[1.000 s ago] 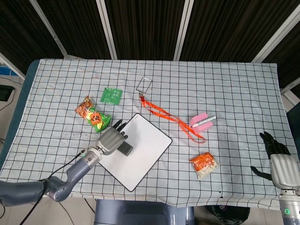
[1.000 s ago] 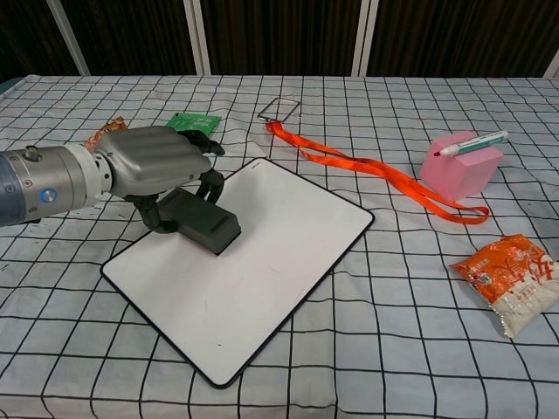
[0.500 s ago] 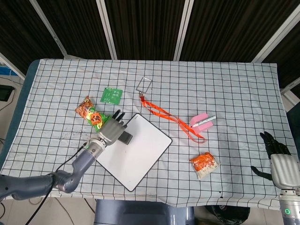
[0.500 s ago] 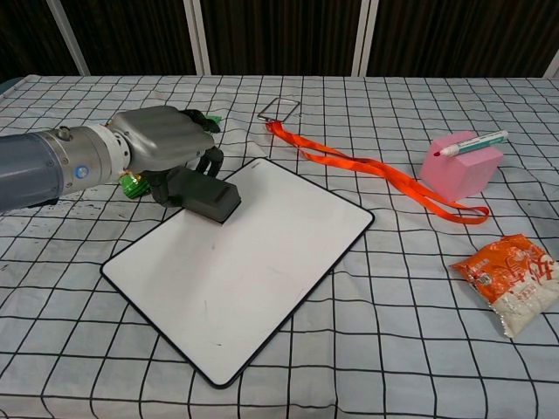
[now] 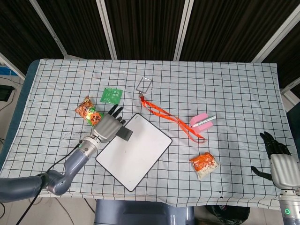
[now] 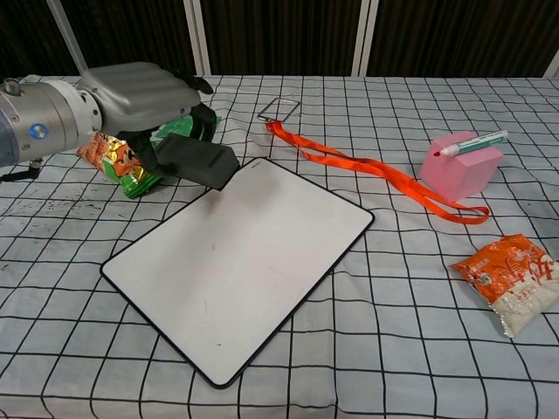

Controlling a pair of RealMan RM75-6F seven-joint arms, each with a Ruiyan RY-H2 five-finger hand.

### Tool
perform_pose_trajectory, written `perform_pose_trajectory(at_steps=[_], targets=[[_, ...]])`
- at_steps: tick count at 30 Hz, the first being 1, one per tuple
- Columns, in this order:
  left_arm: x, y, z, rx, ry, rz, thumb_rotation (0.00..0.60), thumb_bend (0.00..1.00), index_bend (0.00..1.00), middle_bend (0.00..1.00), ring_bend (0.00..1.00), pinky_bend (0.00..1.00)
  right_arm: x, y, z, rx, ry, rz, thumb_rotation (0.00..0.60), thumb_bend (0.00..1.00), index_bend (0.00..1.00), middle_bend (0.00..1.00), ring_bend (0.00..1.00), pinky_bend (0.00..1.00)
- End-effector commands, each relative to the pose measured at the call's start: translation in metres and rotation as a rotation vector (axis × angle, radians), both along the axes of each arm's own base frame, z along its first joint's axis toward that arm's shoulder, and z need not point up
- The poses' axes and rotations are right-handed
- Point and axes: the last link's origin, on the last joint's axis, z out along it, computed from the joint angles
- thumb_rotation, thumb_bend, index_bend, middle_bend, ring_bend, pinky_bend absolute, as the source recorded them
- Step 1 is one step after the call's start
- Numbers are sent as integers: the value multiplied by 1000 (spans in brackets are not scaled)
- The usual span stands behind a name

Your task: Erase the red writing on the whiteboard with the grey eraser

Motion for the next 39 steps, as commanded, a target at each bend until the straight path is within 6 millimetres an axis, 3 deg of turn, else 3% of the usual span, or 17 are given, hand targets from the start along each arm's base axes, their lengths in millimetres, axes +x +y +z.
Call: perform_pose_trajectory(at_steps=[1,8,16,23,39], targets=[[-10,-7,23,18,-11,8,600,311,411,403,0,0,0,0,0,-1,0,1,600,150,7,104,206,224],[-52,-24,72,47,10,74,600,312,409,400,0,0,1,0,0,-2,3,1,600,150,7,104,206,224],[-114,-37,101,81,37,178,600,311,408,398,0,0,1,0,-1,-3,5,1,600,150,7,104,206,224],[-150,-33,94,88,22,261,600,311,408,398,0,0,1,0,-1,-5,3,0,600,151,7,105,206,224],[-172,-31,59,128,29,399,600,305,394,386,0,0,1,0,-1,-4,1,1,600,150,7,105,206,224]])
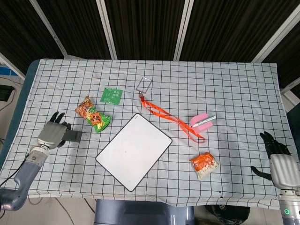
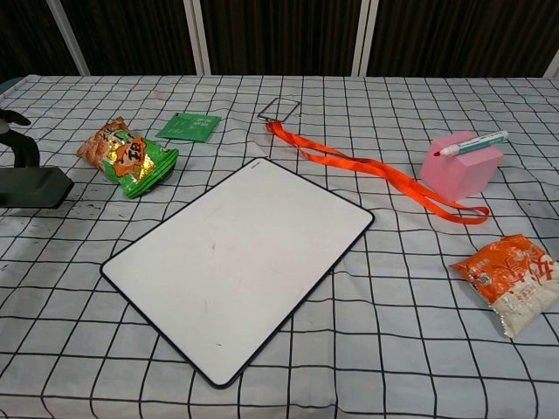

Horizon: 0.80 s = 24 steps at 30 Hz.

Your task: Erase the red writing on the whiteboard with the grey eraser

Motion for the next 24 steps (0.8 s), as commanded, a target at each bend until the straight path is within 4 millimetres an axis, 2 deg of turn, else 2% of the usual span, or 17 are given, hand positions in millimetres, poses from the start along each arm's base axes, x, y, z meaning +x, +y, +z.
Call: perform_pose_trajectory(at_steps=[1,12,15,18,24], targets=[[-1,1,-6,4,9,19,600,299,391,384,0,0,0,0,0,1,0,0,600,150,7,105,206,224],[1,0,-16,-33,29,35,600,215,310,329,0,0,0,0,0,0,-1,-1,600,150,7,109,206,224],[0,-1,-16,-40,36,44,600,174,276,284,0,0,0,0,0,1,-2,0,600,150,7,113,206,224],[0,-2,-16,-51,39,58,600,138,209,192,0,0,0,0,0,0,1,1,600,150,7,114,206,224],[8,-6,-7,-48,43,48,600,125,100,101,0,0,0,0,0,-3,1,0,600,150,7,114,206,224]])
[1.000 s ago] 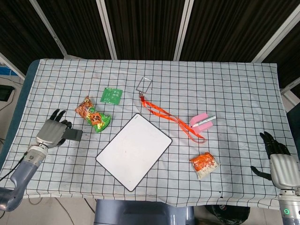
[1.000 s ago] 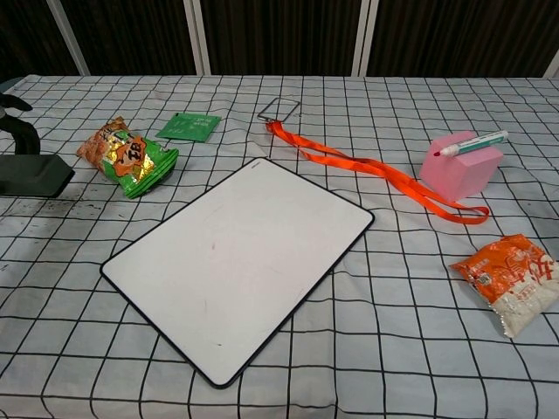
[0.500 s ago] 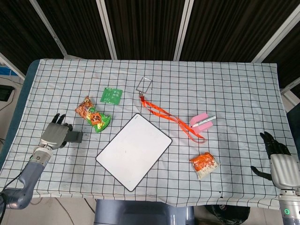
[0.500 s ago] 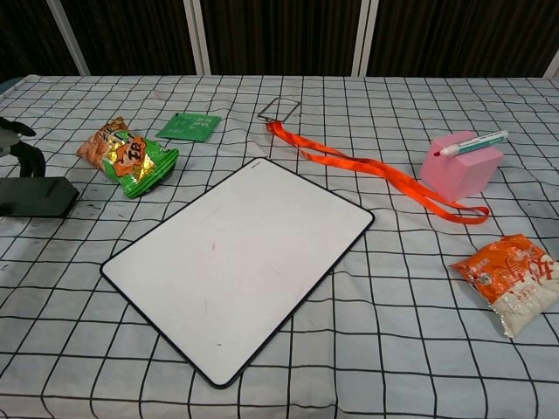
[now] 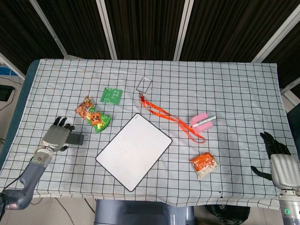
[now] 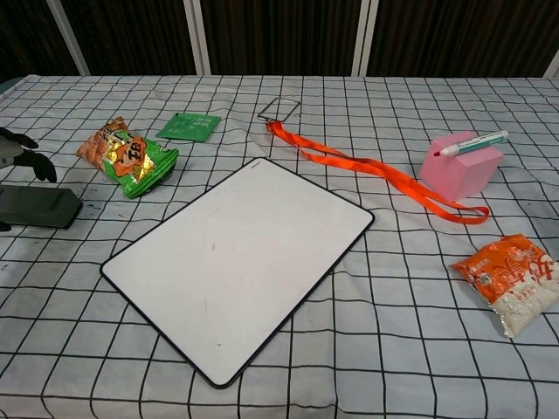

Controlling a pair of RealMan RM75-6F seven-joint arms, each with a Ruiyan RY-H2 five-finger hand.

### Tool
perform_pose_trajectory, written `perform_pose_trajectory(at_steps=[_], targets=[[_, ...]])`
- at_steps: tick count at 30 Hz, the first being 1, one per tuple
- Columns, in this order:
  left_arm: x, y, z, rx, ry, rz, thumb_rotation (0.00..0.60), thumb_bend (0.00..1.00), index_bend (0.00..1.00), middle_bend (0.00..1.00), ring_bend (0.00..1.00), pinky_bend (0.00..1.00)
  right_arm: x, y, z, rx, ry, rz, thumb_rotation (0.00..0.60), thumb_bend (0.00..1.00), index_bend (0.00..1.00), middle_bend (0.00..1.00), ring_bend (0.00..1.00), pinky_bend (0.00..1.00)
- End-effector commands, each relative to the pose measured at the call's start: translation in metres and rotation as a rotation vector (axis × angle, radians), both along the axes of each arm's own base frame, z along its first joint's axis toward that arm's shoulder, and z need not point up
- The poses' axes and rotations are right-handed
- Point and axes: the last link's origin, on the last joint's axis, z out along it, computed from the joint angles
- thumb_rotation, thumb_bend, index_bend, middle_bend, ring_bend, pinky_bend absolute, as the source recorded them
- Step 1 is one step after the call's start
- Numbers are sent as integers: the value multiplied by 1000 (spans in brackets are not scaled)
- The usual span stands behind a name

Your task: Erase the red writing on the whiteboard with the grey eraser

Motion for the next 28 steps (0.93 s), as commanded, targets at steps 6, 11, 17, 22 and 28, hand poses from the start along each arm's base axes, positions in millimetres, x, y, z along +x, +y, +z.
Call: perform_pose_trajectory(at_steps=[6,11,17,22,28], targets=[[27,-15,37,91,-53,-56,600,125,71,63,0,0,0,0,0,0,-1,-1,600,150,7,114,206,224],[43,-38,66,175,-97,-117,600,124,39,41,0,0,0,0,0,-2,-1,-1,600,149,7,114,206,224],[39,-80,94,264,-148,-146,600,111,11,29,0,0,0,0,1,-4,0,1,600,150,7,114,206,224],[29,-102,107,279,-211,-146,600,110,1,9,0,0,0,1,1,-6,-1,1,600,150,7,114,206,224],[20,-123,117,281,-257,-155,600,104,0,5,0,0,1,1,1,-6,0,4,600,150,7,114,206,224]])
